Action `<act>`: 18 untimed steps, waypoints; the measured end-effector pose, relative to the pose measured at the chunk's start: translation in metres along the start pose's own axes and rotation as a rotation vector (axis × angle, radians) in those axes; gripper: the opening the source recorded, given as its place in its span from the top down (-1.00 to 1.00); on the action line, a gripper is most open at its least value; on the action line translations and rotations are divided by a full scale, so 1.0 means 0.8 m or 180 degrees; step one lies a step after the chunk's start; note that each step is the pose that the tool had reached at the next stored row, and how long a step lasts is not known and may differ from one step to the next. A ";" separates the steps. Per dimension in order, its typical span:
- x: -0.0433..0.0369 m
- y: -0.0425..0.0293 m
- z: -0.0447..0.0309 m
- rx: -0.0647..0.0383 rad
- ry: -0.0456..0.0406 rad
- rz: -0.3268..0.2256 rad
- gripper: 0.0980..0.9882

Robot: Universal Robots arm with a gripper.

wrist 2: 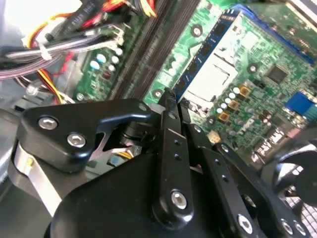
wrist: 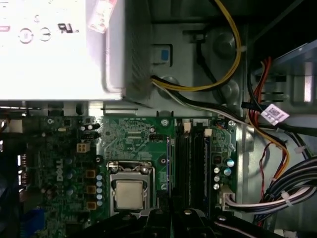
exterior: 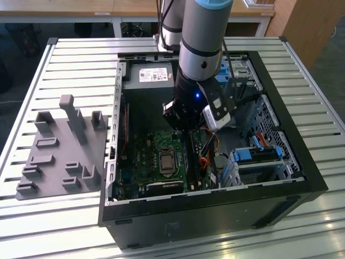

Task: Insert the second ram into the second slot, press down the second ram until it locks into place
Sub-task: 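Insert the second ram into the second slot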

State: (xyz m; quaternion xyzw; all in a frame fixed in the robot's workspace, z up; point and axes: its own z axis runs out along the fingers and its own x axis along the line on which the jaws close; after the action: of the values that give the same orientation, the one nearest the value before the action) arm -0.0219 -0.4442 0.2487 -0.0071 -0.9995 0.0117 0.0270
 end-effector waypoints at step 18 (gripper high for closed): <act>-0.009 -0.0027 0.0133 -0.0001 0.0000 -0.0003 0.91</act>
State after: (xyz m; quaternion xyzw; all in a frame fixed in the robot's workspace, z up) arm -0.0151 -0.4467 0.2377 -0.0066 -0.9995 0.0116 0.0270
